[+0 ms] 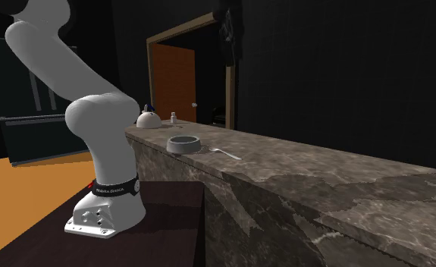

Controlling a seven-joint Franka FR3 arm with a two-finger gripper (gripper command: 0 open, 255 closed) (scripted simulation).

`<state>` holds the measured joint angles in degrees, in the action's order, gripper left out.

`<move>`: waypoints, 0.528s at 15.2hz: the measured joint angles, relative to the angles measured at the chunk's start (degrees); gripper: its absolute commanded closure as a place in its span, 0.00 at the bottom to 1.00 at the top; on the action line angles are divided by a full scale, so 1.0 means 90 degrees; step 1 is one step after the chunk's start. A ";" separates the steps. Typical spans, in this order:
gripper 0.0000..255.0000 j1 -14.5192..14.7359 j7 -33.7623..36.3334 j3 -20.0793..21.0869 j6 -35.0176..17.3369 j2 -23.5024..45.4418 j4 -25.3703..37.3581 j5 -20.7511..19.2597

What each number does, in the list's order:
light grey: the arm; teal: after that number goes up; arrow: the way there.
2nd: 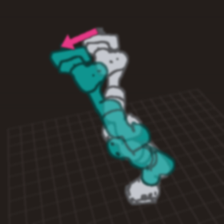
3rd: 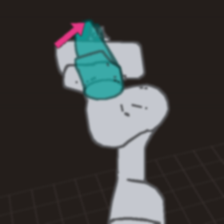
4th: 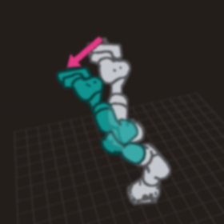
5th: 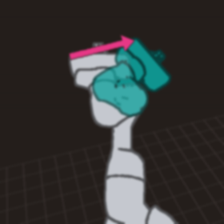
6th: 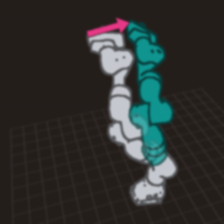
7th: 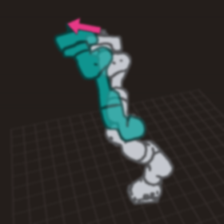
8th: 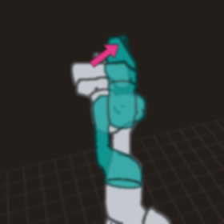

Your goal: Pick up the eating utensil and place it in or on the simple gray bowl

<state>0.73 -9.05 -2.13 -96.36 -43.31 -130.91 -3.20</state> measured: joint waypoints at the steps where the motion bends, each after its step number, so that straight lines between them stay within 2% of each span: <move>1: 0.00 0.0000 0.0000 0.0000 0.0000 0.0000 0.0000 0.0000; 8: 0.00 -0.0066 0.1328 0.0573 -0.0496 -0.0288 -0.1044 0.0557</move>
<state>0.13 2.91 3.02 -100.82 -45.90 -140.31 1.81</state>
